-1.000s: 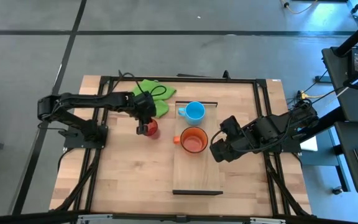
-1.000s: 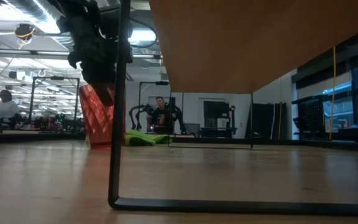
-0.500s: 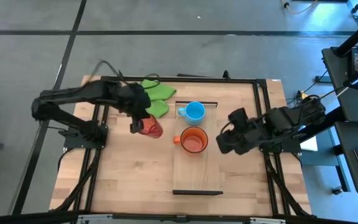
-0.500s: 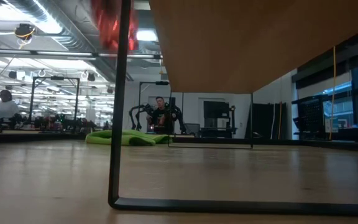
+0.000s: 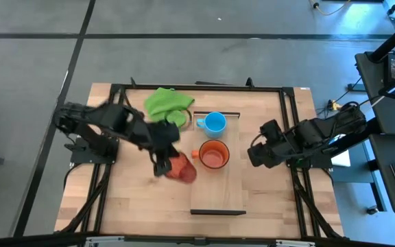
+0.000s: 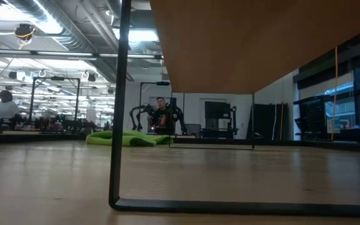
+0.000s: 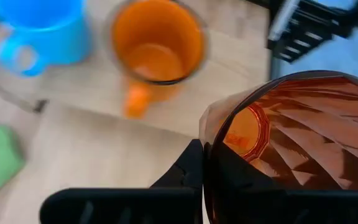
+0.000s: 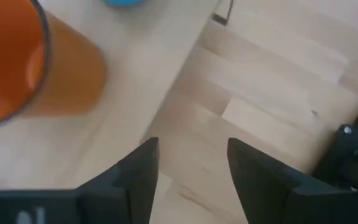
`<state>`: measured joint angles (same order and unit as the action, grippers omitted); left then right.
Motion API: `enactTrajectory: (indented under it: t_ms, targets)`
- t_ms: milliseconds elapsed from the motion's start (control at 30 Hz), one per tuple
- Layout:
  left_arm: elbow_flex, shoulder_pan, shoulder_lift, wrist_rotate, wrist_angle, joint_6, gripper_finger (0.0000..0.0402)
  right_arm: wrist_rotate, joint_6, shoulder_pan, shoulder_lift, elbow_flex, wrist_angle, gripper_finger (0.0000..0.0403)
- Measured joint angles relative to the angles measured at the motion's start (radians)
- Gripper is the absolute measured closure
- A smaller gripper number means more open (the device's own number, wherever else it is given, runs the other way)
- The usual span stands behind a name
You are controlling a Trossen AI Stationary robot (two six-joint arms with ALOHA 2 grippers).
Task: Stack small to large cups/mugs on shelf
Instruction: Put the orange cup on the shelf
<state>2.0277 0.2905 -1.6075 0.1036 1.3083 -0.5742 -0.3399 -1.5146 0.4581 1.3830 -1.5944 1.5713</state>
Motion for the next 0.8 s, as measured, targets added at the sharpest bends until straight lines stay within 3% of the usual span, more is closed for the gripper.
enactTrajectory:
  t_ms: [333, 533, 667, 800]
  targets:
    - [0.328, 0.027, -0.262, -0.019, -0.049, 0.085, 0.0399, 0.009, -0.195, 0.169, -0.022, 0.084, -0.127, 0.021]
    - [0.287, 0.045, -0.307, -0.099, -0.061, 0.123, 0.0397, -0.062, -0.382, 0.287, -0.013, 0.084, -0.208, 0.021]
    - [0.283, 0.063, -0.347, -0.098, -0.088, 0.189, 0.0394, -0.132, -0.446, 0.333, 0.014, 0.084, -0.298, 0.021]
    - [0.283, 0.066, -0.378, -0.092, -0.091, 0.243, 0.0397, -0.136, -0.475, 0.335, 0.065, 0.084, -0.364, 0.021]
